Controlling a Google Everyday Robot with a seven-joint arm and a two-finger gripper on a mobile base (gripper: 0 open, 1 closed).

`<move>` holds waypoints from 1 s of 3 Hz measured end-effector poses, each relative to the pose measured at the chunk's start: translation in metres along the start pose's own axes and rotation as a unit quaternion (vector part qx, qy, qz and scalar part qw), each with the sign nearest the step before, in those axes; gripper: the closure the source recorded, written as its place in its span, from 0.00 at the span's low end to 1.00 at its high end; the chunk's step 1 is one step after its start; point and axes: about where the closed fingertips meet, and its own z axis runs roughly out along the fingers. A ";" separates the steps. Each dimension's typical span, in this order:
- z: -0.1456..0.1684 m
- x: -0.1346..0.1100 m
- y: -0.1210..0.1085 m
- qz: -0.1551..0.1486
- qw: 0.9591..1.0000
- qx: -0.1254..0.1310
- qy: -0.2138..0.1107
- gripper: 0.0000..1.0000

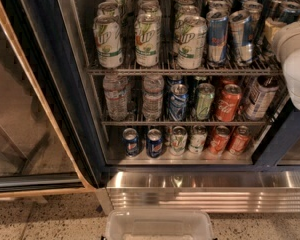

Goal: Pick redbull can from top shelf of fridge

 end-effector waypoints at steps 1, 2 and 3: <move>0.000 0.000 0.000 0.000 1.000 0.000 0.000 1.00; 0.000 -0.001 0.000 0.000 1.000 0.000 -0.001 1.00; -0.012 -0.010 -0.006 0.003 1.000 -0.004 0.000 1.00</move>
Offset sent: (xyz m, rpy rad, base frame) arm -0.0031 0.0000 0.0055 -0.0032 -0.0080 0.0050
